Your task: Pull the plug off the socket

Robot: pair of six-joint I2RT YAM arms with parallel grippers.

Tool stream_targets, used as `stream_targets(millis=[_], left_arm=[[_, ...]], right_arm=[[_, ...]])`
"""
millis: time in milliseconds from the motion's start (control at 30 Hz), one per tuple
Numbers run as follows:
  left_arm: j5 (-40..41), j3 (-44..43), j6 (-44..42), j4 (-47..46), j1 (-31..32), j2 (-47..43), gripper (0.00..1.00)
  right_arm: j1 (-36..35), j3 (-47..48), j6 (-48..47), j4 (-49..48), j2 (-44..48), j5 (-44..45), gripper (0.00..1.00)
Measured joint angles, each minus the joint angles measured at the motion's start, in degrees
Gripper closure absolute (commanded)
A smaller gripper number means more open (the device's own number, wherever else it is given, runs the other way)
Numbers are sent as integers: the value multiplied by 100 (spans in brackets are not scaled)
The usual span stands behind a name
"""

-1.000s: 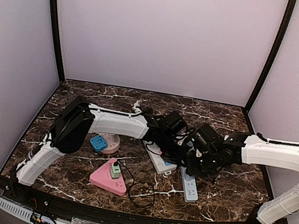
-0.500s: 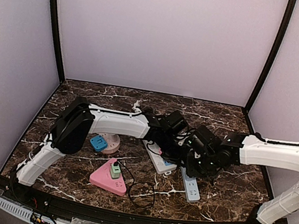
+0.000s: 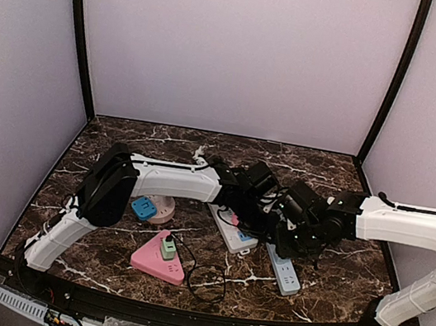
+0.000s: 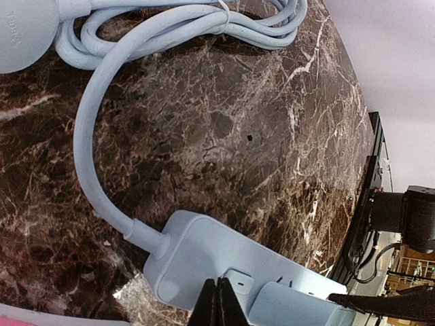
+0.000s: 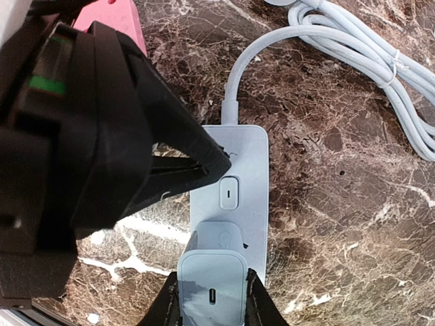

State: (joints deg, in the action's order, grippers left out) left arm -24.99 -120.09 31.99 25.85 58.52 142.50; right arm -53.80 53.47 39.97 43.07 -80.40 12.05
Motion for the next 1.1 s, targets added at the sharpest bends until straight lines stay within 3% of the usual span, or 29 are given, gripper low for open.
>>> stream_targets(millis=[300, 667, 833, 933, 1100], left_arm=[[90, -52, -42, 81, 13, 13, 99], [101, -136, -92, 173, 33, 46, 99], [103, -214, -92, 282, 52, 70, 99], [103, -247, -92, 317, 52, 81, 99], [70, -258, -85, 323, 52, 85, 99]], right_arm=[[92, 7, -116, 22, -7, -105, 99], [173, -114, -118, -76, -26, -339, 77], [168, -181, -52, -144, -22, -354, 72], [166, -197, -31, -179, -20, -350, 72], [118, -216, 42, -221, -15, -313, 87]])
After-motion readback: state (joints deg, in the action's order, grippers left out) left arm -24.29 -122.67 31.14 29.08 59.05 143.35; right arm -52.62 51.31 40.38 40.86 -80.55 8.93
